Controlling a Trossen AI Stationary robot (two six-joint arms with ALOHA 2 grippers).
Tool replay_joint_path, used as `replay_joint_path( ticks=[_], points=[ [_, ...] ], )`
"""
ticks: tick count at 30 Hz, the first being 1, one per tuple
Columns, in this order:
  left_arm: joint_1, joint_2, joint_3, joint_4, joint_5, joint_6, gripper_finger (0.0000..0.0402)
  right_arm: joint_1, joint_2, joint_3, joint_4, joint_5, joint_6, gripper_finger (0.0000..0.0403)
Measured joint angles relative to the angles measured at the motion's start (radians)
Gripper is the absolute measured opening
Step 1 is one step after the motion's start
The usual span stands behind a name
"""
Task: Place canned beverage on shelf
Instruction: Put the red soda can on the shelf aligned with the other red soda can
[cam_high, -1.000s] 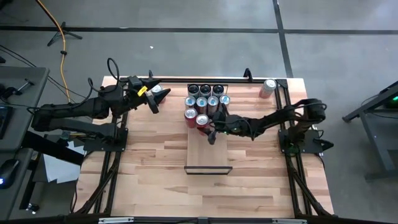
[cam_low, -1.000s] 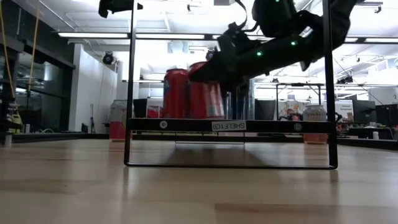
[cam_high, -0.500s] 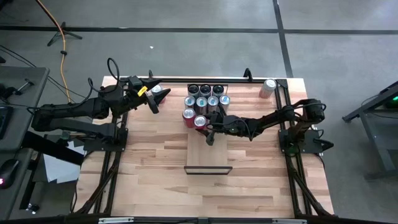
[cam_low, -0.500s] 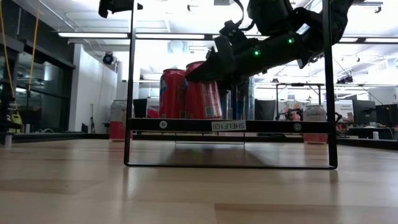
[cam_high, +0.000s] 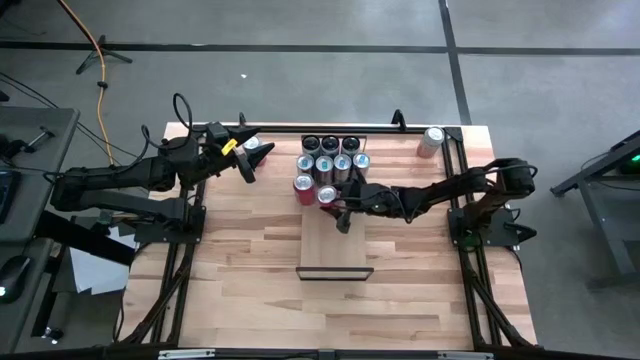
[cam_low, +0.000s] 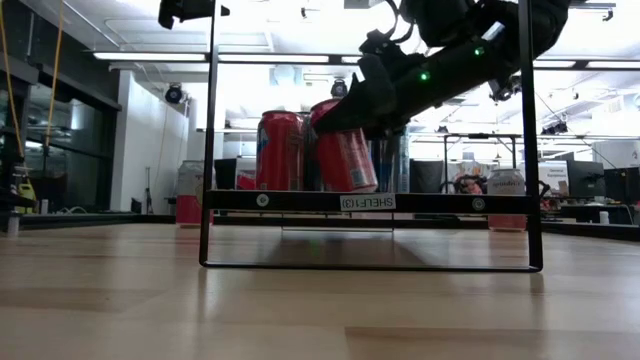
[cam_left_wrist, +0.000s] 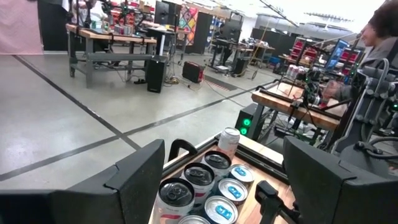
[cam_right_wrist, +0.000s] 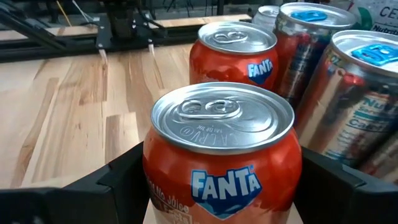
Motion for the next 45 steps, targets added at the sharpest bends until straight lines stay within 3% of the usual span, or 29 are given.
replay_joint_path(
  ticks=[5,24,36,45],
  points=[
    [-0.001,0.0,0.0,0.0,0.0,-0.001,0.0278,-0.002,-0.012,0.001,-0.071,0.005,0.033,0.0296],
    [-0.001,0.0,0.0,0.008,0.001,-0.001,0.0278,-0.003,-0.009,-0.001,-0.072,0.004,0.117,0.0298],
    [-0.001,0.0,0.0,0.007,0.001,0.0,0.0278,-0.002,-0.005,-0.004,-0.221,-0.019,0.172,0.0373],
    [-0.001,0.0,0.0,0.007,0.001,0.0,0.0278,-0.002,-0.025,-0.006,-0.268,-0.088,0.176,0.0382]
  ],
)
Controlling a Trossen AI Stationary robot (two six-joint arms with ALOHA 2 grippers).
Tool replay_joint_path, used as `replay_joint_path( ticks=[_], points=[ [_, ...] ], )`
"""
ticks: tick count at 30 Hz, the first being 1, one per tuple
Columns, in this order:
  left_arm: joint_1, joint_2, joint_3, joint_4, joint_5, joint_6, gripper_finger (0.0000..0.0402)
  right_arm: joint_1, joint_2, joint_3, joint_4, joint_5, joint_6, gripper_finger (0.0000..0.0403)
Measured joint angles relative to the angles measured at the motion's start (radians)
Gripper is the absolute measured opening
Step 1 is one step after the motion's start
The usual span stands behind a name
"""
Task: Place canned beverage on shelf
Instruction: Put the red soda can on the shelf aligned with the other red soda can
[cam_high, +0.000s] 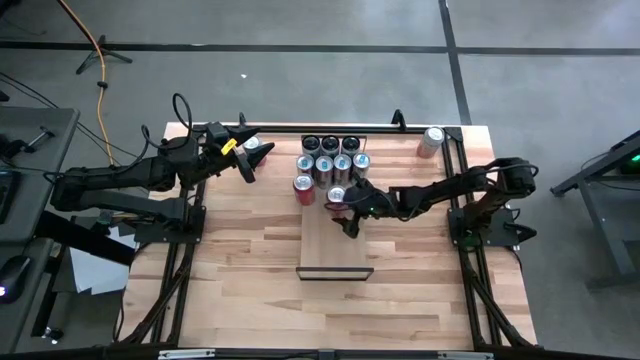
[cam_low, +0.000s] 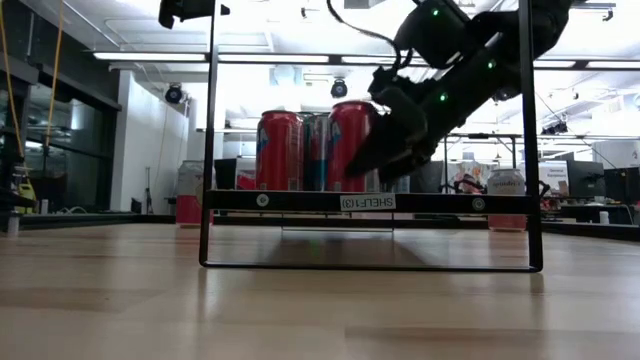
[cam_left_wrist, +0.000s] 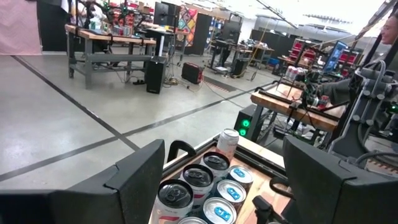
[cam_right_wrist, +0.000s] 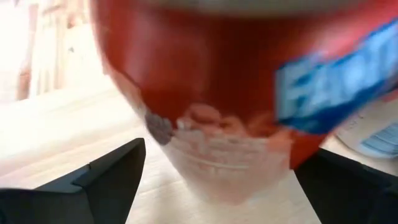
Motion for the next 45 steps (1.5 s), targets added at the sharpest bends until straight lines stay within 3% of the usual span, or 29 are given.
replay_joint_path(
  ticks=[11,22,26,35,45],
  points=[
    [0.0,0.0,0.0,0.0,0.0,0.0,0.0278,-0.005,-0.158,0.001,-0.21,-0.005,-0.077,0.0382],
    [0.0,0.0,0.0,0.0,0.0,0.001,0.0278,-0.007,-0.393,0.001,-0.623,0.013,-0.086,0.0382],
    [0.0,0.0,0.0,0.0,0.0,0.007,0.0278,-0.007,-0.5,0.002,-0.715,0.011,-0.018,0.0382],
    [0.001,0.0,0.0,-0.001,0.0,0.054,0.0278,-0.006,-0.624,0.003,-0.522,-0.054,0.392,0.0382],
    [0.001,0.0,0.0,-0.001,0.0,0.053,0.0278,-0.007,-0.602,0.003,-0.2,-0.003,0.32,0.0382]
  ],
)
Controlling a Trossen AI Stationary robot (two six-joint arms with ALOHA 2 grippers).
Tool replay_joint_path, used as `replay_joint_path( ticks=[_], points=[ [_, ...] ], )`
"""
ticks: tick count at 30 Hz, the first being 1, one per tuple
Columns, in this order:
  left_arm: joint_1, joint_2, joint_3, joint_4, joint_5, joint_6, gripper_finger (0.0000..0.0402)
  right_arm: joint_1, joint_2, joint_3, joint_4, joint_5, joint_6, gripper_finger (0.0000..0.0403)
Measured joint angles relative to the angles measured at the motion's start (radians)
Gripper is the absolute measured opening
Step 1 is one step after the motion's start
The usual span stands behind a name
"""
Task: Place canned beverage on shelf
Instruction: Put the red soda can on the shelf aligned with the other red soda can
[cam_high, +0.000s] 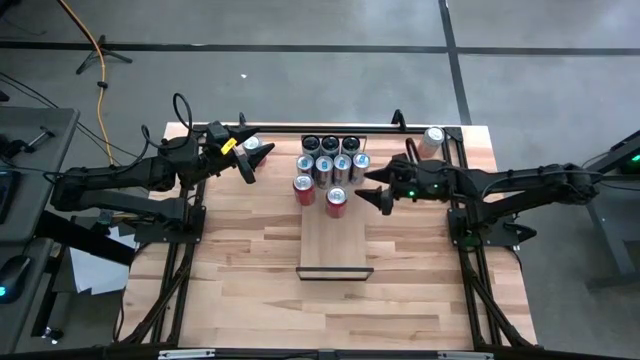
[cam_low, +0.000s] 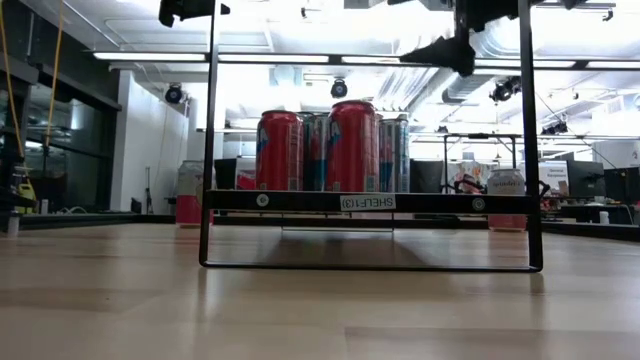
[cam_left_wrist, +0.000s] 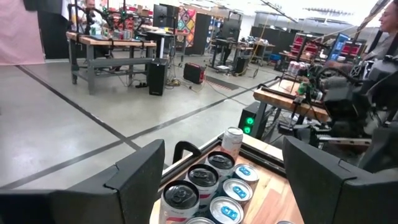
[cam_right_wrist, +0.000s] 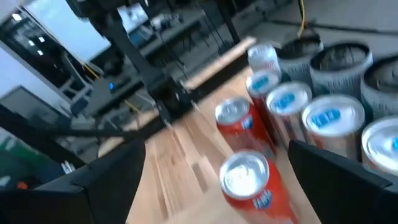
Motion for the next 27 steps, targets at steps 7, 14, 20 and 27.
replay_joint_path(
  ticks=[7,14,20,27],
  points=[
    [0.0,0.0,0.0,-0.003,0.019,-0.051,0.0278,0.0,0.003,0.0,0.125,0.036,0.005,0.0382],
    [0.0,-0.001,0.0,-0.009,0.029,-0.051,0.0278,0.017,0.005,0.0,0.081,-0.021,-0.03,0.0288],
    [0.0,-0.029,0.0,-0.121,0.081,-0.056,0.0278,0.041,0.005,0.0,-0.054,-0.043,-0.034,0.0034],
    [-0.014,-0.013,-0.062,-0.414,0.158,-0.244,0.0238,0.066,0.071,0.0,-0.205,-0.031,0.017,0.0008]
  ],
)
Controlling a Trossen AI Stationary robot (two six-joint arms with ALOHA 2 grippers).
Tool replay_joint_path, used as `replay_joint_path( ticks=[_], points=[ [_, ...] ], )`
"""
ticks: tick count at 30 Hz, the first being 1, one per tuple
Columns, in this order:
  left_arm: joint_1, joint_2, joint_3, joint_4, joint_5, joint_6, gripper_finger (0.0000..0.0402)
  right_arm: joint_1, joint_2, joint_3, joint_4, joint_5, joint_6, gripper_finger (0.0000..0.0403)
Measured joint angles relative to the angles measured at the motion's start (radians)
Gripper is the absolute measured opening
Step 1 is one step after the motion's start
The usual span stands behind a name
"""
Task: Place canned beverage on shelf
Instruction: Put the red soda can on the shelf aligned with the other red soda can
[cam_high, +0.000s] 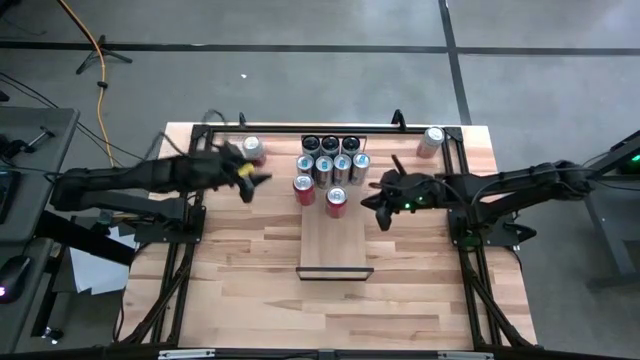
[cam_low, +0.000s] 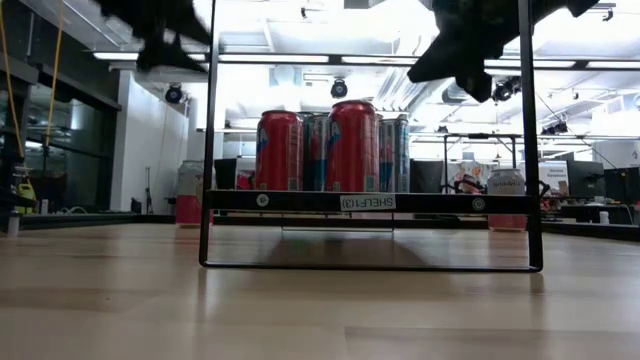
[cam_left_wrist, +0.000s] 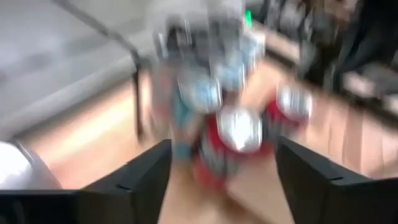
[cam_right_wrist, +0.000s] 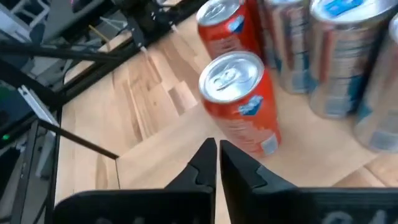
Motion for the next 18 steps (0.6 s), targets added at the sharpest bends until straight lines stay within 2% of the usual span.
replay_joint_path(
  ticks=[3,7,8,11,14,18],
  points=[
    [-0.043,0.021,-0.117,0.048,0.048,-0.068,0.0174,0.013,0.037,0.0,0.029,-0.002,0.0,0.0007],
    [-0.1,0.042,-0.31,0.273,0.054,-0.117,0.0043,0.022,0.059,0.0,0.038,-0.021,-0.033,0.0001],
    [-0.104,0.048,-0.355,0.352,0.053,-0.115,0.0022,0.022,0.06,0.0,0.033,-0.022,-0.036,0.0002],
    [-0.101,0.057,-0.457,0.567,0.003,-0.069,0.0014,0.019,0.059,0.0,0.033,-0.012,-0.038,0.0001],
    [-0.074,0.084,-0.505,0.691,-0.041,0.018,0.0003,0.01,0.059,0.0,0.034,-0.005,-0.039,0.0001],
    [-0.014,0.134,-0.509,0.748,0.028,0.094,0.0001,0.004,0.059,0.0,0.033,-0.004,-0.038,0.0]
  ],
)
